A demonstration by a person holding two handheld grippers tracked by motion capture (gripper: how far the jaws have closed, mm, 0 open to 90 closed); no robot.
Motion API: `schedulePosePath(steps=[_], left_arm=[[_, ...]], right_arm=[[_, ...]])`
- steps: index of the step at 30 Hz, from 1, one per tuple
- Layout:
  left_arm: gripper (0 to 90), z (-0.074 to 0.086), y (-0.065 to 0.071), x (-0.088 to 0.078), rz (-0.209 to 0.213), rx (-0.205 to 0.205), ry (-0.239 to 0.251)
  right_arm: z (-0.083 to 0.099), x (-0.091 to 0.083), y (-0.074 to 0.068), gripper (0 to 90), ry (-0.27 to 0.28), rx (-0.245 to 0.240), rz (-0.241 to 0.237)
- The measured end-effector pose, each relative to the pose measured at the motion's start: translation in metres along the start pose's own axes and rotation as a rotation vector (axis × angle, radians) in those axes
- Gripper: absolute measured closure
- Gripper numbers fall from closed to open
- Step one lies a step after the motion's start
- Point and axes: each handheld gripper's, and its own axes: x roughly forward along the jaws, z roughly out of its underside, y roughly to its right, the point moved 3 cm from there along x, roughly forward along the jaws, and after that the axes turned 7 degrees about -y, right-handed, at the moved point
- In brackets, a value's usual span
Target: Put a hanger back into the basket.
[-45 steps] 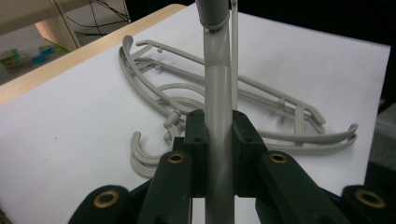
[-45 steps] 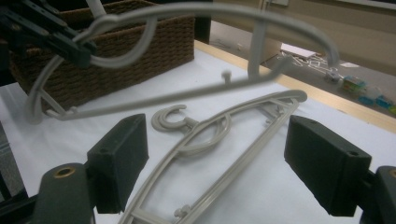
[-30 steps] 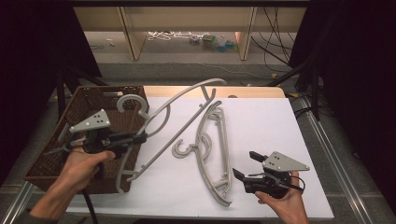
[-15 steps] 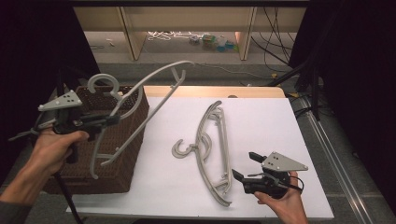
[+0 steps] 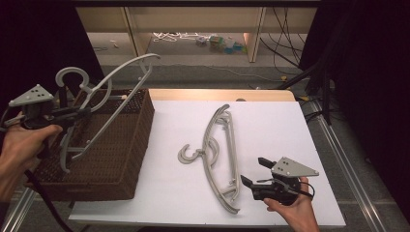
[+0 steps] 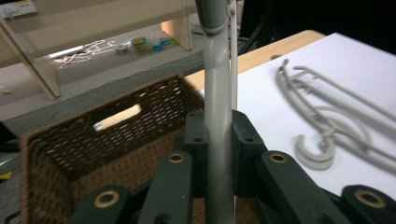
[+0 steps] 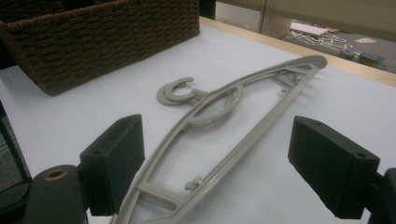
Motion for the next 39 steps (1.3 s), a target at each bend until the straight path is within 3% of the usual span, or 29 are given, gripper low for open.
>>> schedulePosePath(steps=[6, 12, 13, 23, 27, 28, 29, 31, 34, 35, 37, 38, 39], left_arm=[[79.5, 0.019, -0.022, 0.002, -0.049, 0.034, -0.026], [79.5, 0.033, -0.032, 0.001, -0.074, 0.049, -0.048], [79.5, 0.037, -0.032, 0.001, -0.074, 0.054, -0.054], [79.5, 0.064, -0.044, 0.012, -0.109, 0.030, -0.147], [79.5, 0.073, -0.048, 0.017, -0.103, 0.022, -0.177], [79.5, 0.075, -0.051, 0.016, -0.097, 0.048, -0.210], [79.5, 0.077, -0.049, 0.019, -0.097, 0.019, -0.193], [79.5, 0.079, -0.053, 0.019, -0.089, 0.063, -0.249], [79.5, 0.080, -0.053, 0.023, -0.083, 0.056, -0.268], [79.5, 0.081, -0.050, 0.028, -0.082, 0.007, -0.238], [79.4, 0.082, -0.052, 0.031, -0.079, 0.032, -0.274], [79.4, 0.083, -0.050, 0.036, -0.079, 0.006, -0.265], [79.4, 0.084, -0.050, 0.037, -0.074, 0.013, -0.277]], right_arm=[[0.001, 0.001, 0.001, 19.5, -0.002, -0.002, 0.000], [0.001, 0.003, 0.000, 19.5, 0.012, 0.001, -0.006], [0.001, 0.002, -0.001, 19.4, -0.010, 0.008, -0.011], [0.000, 0.003, -0.001, 16.8, 0.009, -0.004, -0.002], [0.000, 0.001, 0.000, 16.0, -0.001, -0.010, -0.002], [0.000, 0.001, 0.000, 16.0, 0.001, -0.009, -0.002], [0.000, 0.003, 0.000, 16.0, 0.032, -0.006, -0.011], [0.000, 0.002, 0.000, 16.0, 0.009, -0.009, -0.005], [0.000, 0.002, -0.001, 16.0, 0.018, -0.009, -0.009], [0.000, 0.003, 0.000, 16.0, 0.019, -0.011, -0.006], [0.000, 0.003, -0.001, 16.0, 0.016, -0.013, -0.005], [0.000, 0.003, -0.001, 16.0, 0.016, -0.013, -0.006], [0.000, 0.003, 0.000, 16.0, 0.017, -0.012, -0.006]])
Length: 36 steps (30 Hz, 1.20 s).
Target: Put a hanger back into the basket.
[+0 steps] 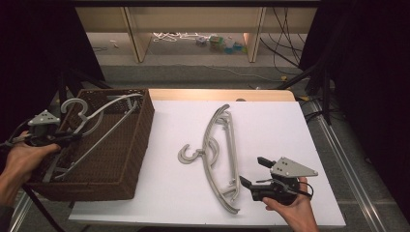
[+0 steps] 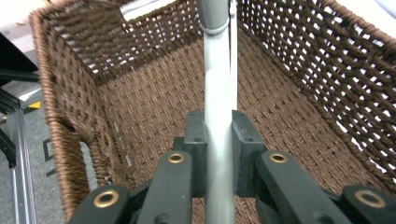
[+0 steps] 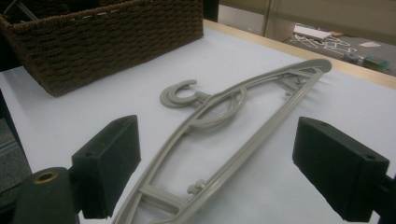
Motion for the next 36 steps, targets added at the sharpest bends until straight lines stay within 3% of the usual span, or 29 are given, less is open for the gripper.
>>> schedulePosePath(steps=[3, 15, 19, 21, 27, 32, 36], left_arm=[[79.4, -0.001, 0.000, 0.008, -0.004, 0.025, -0.050], [79.2, -0.001, 0.003, 0.043, -0.031, -0.019, -0.173], [78.6, 0.007, -0.001, 0.051, -0.029, -0.065, -0.209], [77.9, 0.009, -0.004, 0.051, -0.023, -0.101, -0.182], [74.7, 0.011, -0.010, 0.053, -0.040, -0.171, -0.187], [69.9, 0.012, -0.015, 0.053, -0.095, -0.226, -0.190], [59.0, 0.012, -0.018, 0.048, -0.126, -0.289, -0.147]], right_arm=[[0.000, 0.000, 0.000, 16.1, -0.003, -0.001, -0.001], [0.001, 0.002, -0.001, 16.1, 0.009, -0.003, -0.013], [0.001, 0.002, -0.001, 16.1, 0.002, -0.005, -0.015], [0.001, 0.002, 0.000, 16.1, -0.005, -0.004, -0.014], [0.002, 0.002, -0.001, 16.1, -0.015, -0.003, -0.013], [0.002, 0.003, 0.000, 16.2, -0.011, -0.003, -0.009], [0.002, 0.002, 0.000, 16.2, -0.020, -0.001, -0.014]])
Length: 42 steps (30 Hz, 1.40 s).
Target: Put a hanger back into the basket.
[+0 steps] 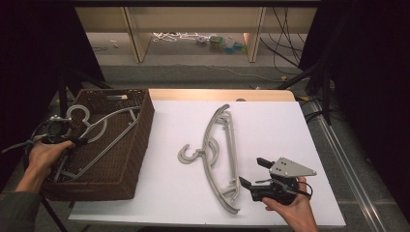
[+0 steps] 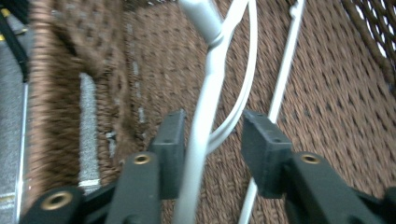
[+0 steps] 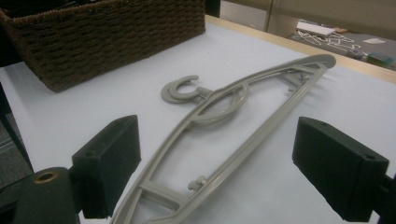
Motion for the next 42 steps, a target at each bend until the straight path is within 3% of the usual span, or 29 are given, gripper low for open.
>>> schedulePosePath(steps=[1, 4, 6, 8, 12, 13, 15, 22, 27, 33, 37, 42], left_arm=[[56.1, -0.001, -0.001, -0.003, -0.025, -0.024, 0.018], [48.5, -0.004, -0.001, -0.012, -0.041, -0.062, 0.062], [41.4, -0.006, 0.002, -0.021, -0.036, -0.108, 0.107], [38.0, -0.007, 0.009, -0.033, -0.023, -0.127, 0.166], [31.1, -0.007, 0.035, -0.059, 0.011, -0.070, 0.257], [29.0, -0.006, 0.044, -0.064, 0.039, -0.047, 0.262], [24.1, -0.004, 0.058, -0.068, 0.096, -0.044, 0.282], [22.4, 0.011, 0.120, -0.082, 0.267, 0.000, 0.396], [21.2, 0.016, 0.157, -0.085, 0.380, 0.047, 0.458], [20.7, 0.022, 0.187, -0.085, 0.418, 0.076, 0.514], [20.4, 0.032, 0.205, -0.080, 0.423, 0.128, 0.554], [20.7, 0.045, 0.221, -0.069, 0.453, 0.150, 0.559]], right_arm=[[0.000, 0.001, 0.000, 16.2, 0.002, 0.000, -0.004], [0.001, 0.002, 0.000, 16.2, -0.006, 0.002, -0.003], [0.000, 0.002, -0.001, 16.2, 0.001, 0.000, 0.000], [0.000, 0.002, -0.001, 16.2, -0.007, 0.001, 0.002], [0.000, 0.004, -0.001, 16.2, 0.009, 0.000, -0.004], [0.001, 0.004, -0.001, 16.2, 0.003, -0.002, -0.005], [0.001, 0.004, -0.002, 16.2, -0.001, -0.004, -0.003], [0.000, 0.004, 0.000, 16.2, 0.015, 0.004, 0.010], [0.003, 0.005, 0.000, 16.2, 0.001, 0.016, -0.008], [0.005, 0.007, 0.003, 16.2, 0.004, 0.022, -0.012], [0.005, 0.009, 0.003, 16.2, 0.019, 0.023, -0.014], [0.003, 0.012, 0.002, 16.2, 0.025, 0.021, -0.024]])
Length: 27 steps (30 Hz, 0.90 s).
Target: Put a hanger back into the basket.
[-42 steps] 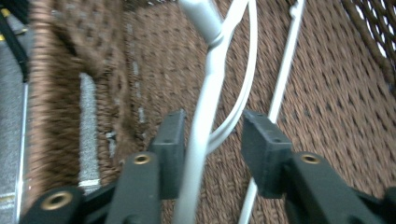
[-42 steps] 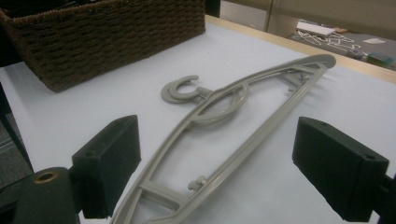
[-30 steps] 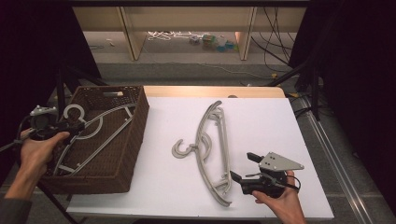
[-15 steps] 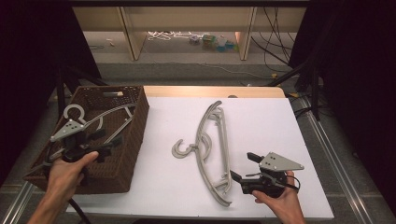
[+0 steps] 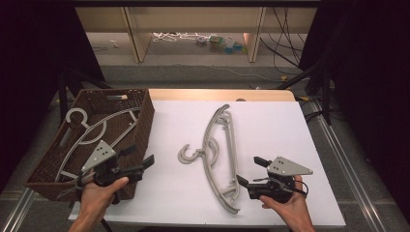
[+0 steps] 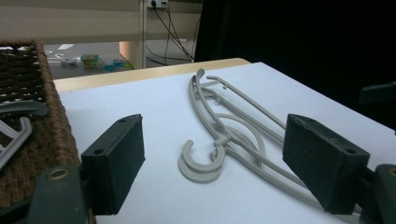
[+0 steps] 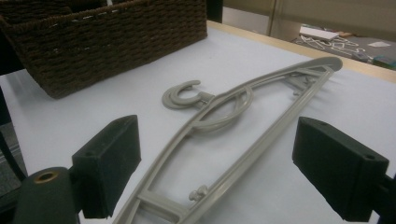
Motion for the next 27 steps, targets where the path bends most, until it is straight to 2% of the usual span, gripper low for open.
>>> schedulePosePath(steps=[10, 13, 14, 19, 24, 27], left_arm=[[20.7, 0.024, 0.023, 0.005, 0.000, 0.110, 0.023], [21.5, 0.033, 0.024, 0.009, -0.021, 0.120, 0.033], [21.6, 0.035, 0.025, 0.010, -0.015, 0.114, 0.035], [20.9, 0.040, 0.032, 0.015, 0.009, 0.159, 0.017], [20.3, 0.044, 0.033, 0.019, 0.018, 0.158, 0.015], [20.2, 0.046, 0.032, 0.019, 0.014, 0.169, 0.002]], right_arm=[[0.000, 0.003, -0.002, 16.1, 0.002, -0.002, -0.004], [0.001, 0.002, -0.003, 16.1, -0.003, 0.001, 0.000], [0.001, 0.002, -0.003, 16.1, 0.003, 0.000, 0.000], [0.002, 0.003, -0.004, 16.1, 0.001, 0.002, 0.009], [0.001, 0.009, -0.010, 16.3, -0.044, -0.006, 0.000], [-0.003, 0.016, -0.014, 16.0, -0.079, -0.032, 0.002]])
